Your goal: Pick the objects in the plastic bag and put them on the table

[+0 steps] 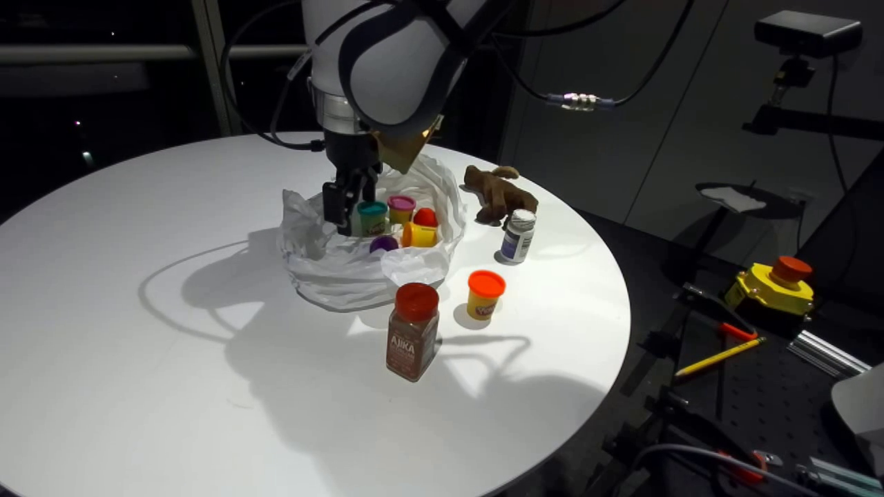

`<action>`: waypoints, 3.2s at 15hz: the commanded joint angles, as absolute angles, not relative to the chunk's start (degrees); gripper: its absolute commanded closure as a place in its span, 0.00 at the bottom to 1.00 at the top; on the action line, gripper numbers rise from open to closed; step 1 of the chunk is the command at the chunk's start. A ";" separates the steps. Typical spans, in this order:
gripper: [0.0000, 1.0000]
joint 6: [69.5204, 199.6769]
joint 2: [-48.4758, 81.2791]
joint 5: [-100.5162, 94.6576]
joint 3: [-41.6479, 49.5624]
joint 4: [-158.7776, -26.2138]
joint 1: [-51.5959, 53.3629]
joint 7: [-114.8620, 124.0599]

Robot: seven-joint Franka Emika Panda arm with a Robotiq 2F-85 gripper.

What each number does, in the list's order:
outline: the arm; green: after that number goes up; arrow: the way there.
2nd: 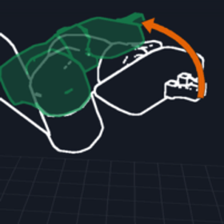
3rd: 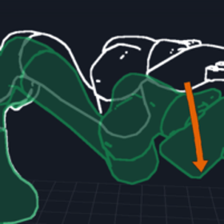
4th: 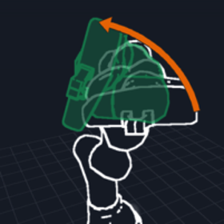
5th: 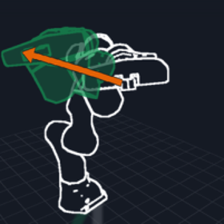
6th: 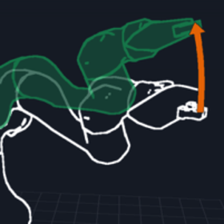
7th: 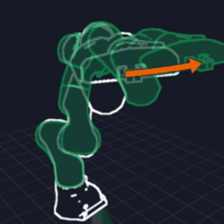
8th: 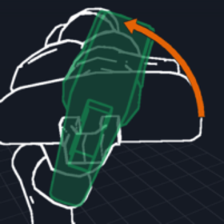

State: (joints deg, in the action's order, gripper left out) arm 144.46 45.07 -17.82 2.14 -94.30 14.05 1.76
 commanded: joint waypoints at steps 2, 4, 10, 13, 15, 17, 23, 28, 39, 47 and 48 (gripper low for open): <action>0.00 144.73 44.61 -19.87 4.24 -93.10 15.88 4.31; 0.00 145.64 43.45 -20.74 4.44 -94.19 16.02 4.49; 0.00 143.49 44.08 -19.29 3.03 -93.12 13.18 1.37; 0.00 142.26 45.46 -18.98 2.72 -91.92 13.01 1.43; 0.05 141.90 45.68 -18.53 2.18 -91.93 12.63 1.01; 0.32 141.80 45.70 -18.15 1.65 -92.04 12.35 0.51; 0.74 142.21 44.39 -18.32 2.03 -93.55 12.64 1.37; 0.74 142.00 38.34 -17.49 2.46 -97.98 11.21 2.07; 0.74 143.06 11.97 -20.50 0.26 -125.54 11.72 8.25; 0.74 152.04 5.35 -34.01 -0.32 -143.13 11.91 19.14; 0.74 153.07 5.21 -36.10 -0.24 -144.58 11.82 20.60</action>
